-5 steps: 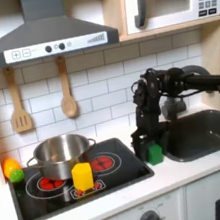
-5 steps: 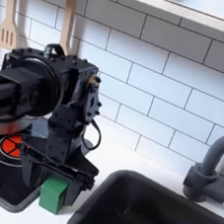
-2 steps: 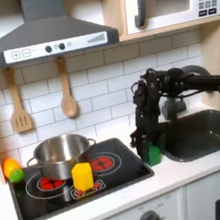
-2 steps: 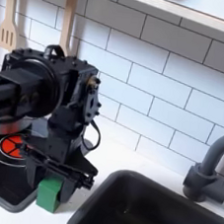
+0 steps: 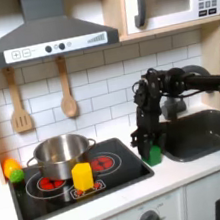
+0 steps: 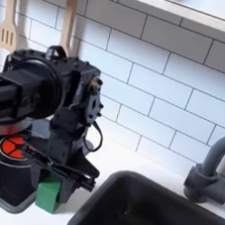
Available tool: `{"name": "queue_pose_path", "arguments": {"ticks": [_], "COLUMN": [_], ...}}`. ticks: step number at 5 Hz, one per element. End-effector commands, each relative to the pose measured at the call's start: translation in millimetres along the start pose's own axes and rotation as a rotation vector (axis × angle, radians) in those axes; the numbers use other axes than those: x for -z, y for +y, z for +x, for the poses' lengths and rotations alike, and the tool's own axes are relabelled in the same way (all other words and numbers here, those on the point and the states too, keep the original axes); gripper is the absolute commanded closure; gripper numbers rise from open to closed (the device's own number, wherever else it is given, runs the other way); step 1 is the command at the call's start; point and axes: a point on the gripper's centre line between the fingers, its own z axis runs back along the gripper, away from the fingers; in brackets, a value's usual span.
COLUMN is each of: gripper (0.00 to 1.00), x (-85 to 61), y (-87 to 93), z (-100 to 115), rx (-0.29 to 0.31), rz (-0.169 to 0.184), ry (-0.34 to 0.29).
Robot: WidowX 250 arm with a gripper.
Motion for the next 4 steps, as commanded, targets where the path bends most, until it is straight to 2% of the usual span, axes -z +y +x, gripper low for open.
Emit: {"name": "queue_pose_path", "arguments": {"ticks": [1, 2, 4], "gripper": [1.0, 1.0, 1.0], "x": [-7.8, -6.5, -22.6], "y": [5.0, 8.3, 18.9], "z": [4.0, 6.1, 14.8], "rx": [-0.012, -0.016, -0.039], "rz": [-0.007, -0.021, -0.037], "ry": [-0.02, -0.007, -0.034]}}
